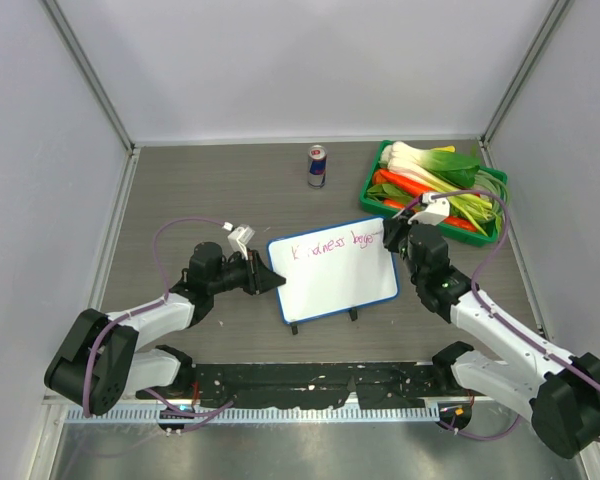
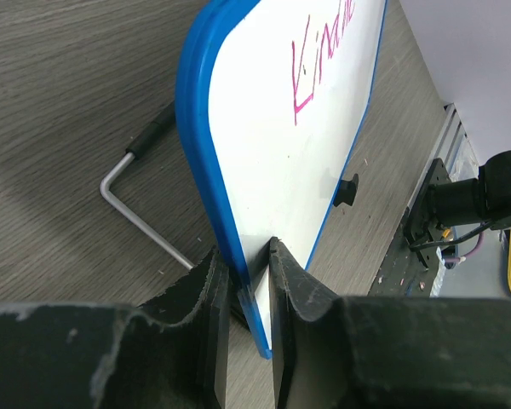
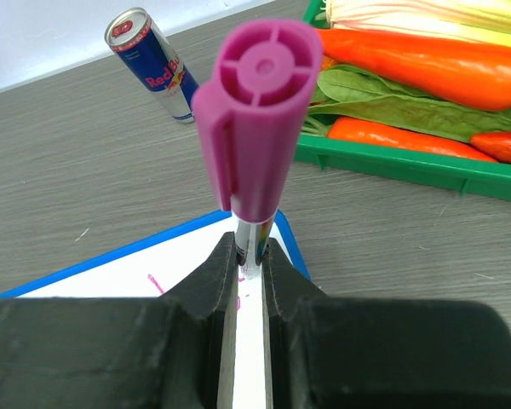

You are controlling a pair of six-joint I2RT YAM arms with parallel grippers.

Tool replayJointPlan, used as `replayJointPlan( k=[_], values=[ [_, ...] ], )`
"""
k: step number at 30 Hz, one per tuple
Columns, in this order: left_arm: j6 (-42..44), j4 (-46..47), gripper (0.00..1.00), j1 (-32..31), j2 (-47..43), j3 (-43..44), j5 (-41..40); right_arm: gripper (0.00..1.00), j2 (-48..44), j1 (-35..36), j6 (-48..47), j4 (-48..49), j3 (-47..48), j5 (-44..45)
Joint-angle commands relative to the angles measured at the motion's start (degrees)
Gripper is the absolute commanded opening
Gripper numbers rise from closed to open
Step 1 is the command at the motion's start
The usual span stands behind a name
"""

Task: Write a sentence on the whiteboard

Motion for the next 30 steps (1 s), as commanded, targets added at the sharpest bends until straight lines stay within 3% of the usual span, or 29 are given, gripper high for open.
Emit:
replayJointPlan(
  k=[1,30],
  values=[
    [3.60,-1.68,0.00,-0.63,0.98,0.92,-0.93,0.01,-2.18,-0.34,-0.69,2.56,0.11,1.83],
    [3.68,-1.60,0.00,-0.63,1.15,0.92,-0.93,0.01,0.02,-0.34,0.36,4.15,-0.33,-0.72]
  ],
)
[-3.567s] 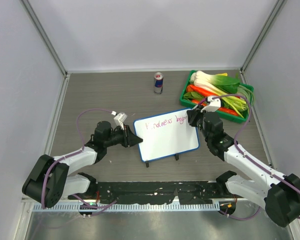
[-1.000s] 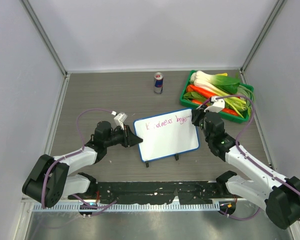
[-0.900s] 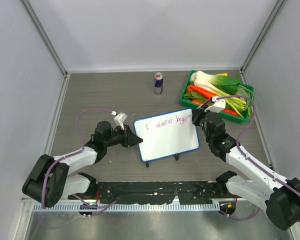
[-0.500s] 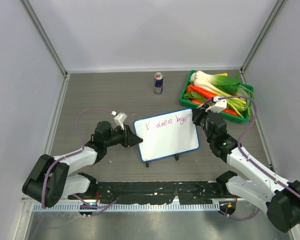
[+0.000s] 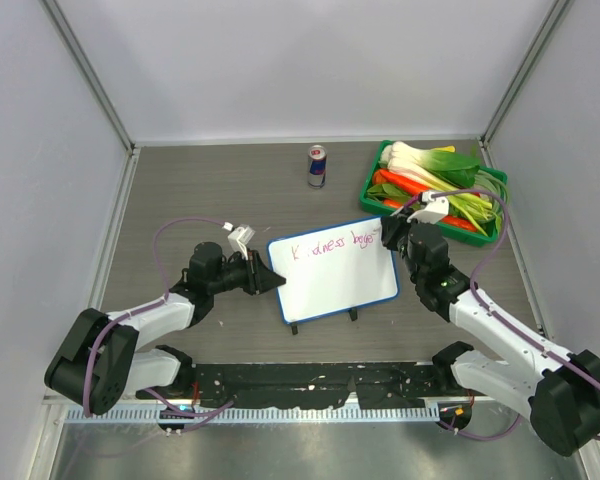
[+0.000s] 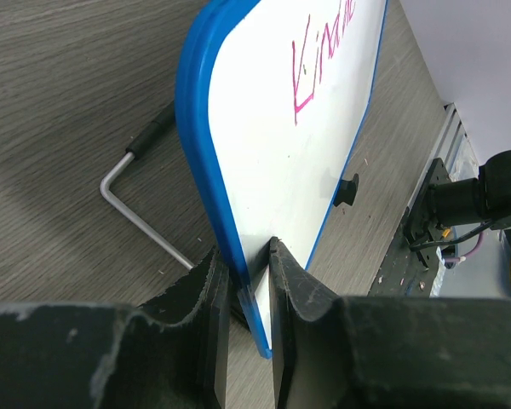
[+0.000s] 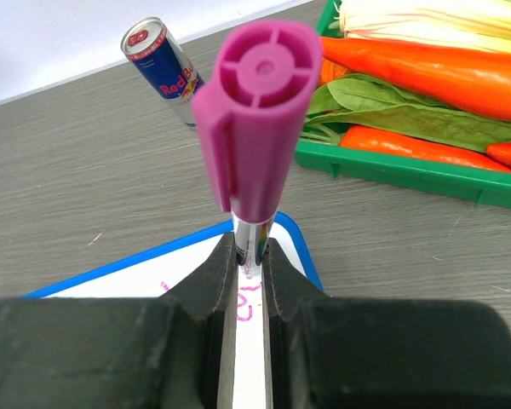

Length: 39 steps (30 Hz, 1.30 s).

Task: Write a sentence on the whiteboard

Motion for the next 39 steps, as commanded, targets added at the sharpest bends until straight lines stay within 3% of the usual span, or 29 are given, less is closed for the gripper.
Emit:
replayJointPlan(
  k=[1,21,39],
  values=[
    [3.60,-1.72,0.00,-0.71,1.00,0.92,-1.02,0.01,-0.95,-0.12,0.23,1.42,-0.40,0.46],
    [3.60,-1.64,0.00,-0.63,1.09,1.01,-0.93,0.01,-2.88,-0.04,0.85,-1.84,-3.47,-2.09],
    [3.60,-1.64,0.00,-0.63,1.00,0.92,-0.93,0.01,-2.45,-0.04,-0.03,-1.75,-1.10,1.25]
  ],
)
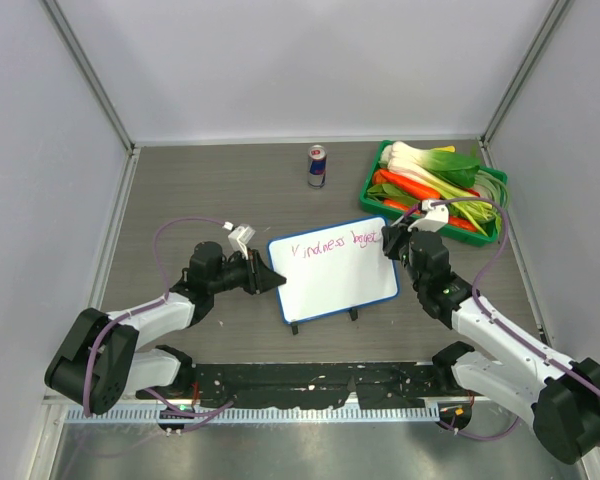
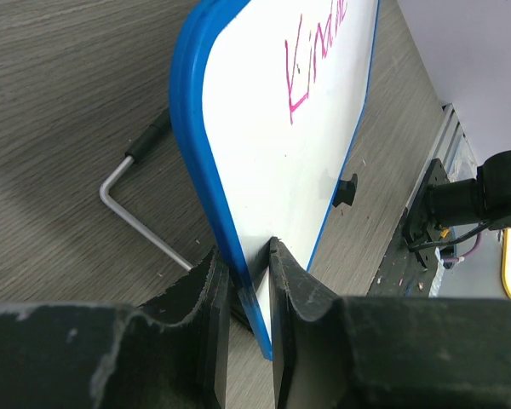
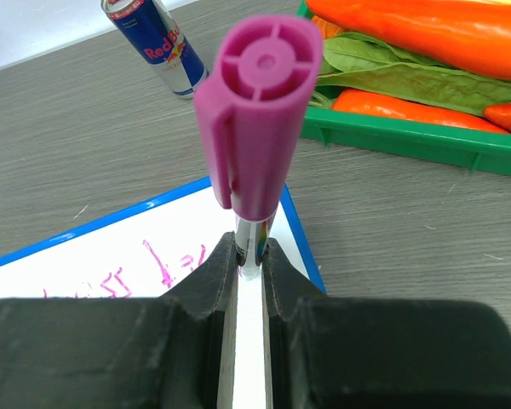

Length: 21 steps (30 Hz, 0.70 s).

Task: Write a sentence on the whiteboard

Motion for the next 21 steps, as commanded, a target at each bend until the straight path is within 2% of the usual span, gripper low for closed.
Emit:
replayJointPlan(
  k=[1,21],
  values=[
    [3.62,-1.68,0.00,-0.63,0.91,0.68,-1.04,0.01,0.75,-0.12,-0.51,0.61,2.53,2.49],
    [3.62,-1.77,0.00,-0.71,0.82,0.68,-1.13,0.01,-0.74,-0.04,-1.74,0.87,4.64,5.30]
  ],
)
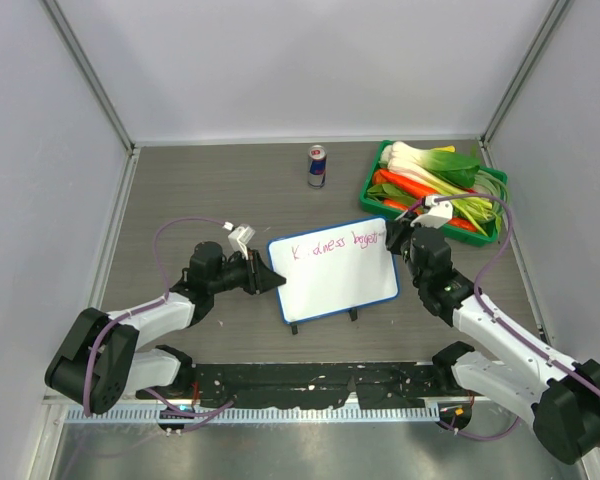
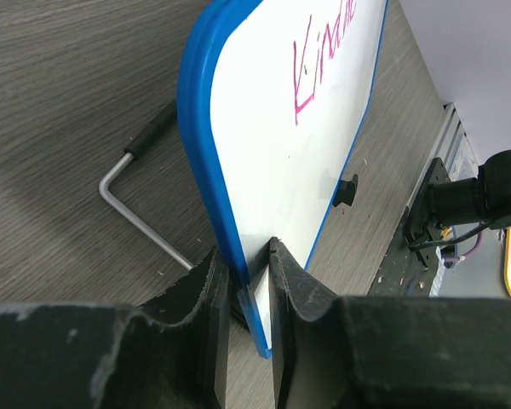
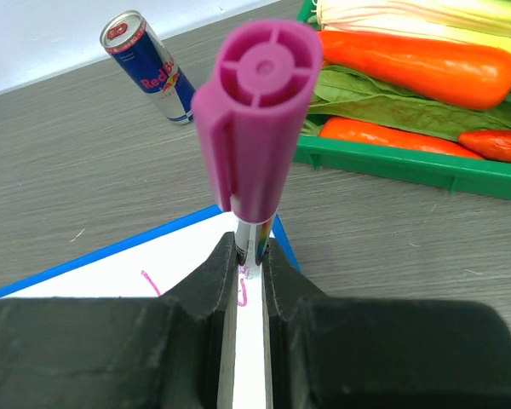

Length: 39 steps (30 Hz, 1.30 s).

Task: Write a sentence on the whiteboard

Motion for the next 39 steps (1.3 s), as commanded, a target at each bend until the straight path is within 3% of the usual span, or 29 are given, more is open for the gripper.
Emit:
replayJointPlan(
  k=[1,22,39],
  values=[
    [3.55,-1.62,0.00,-0.63,0.82,0.68,-1.28,0.01,-0.68,-0.12,-0.67,1.51,2.34,3.03],
    [3.55,-1.62,0.00,-0.63,0.74,0.60,-1.10,0.01,1.61,-0.13,-0.06,3.97,1.55,1.28],
    [3.55,-1.62,0.00,-0.72,0.82,0.68,-1.10,0.01,-0.94,-0.13,-0.67,-0.33,-0.64,0.84]
  ],
)
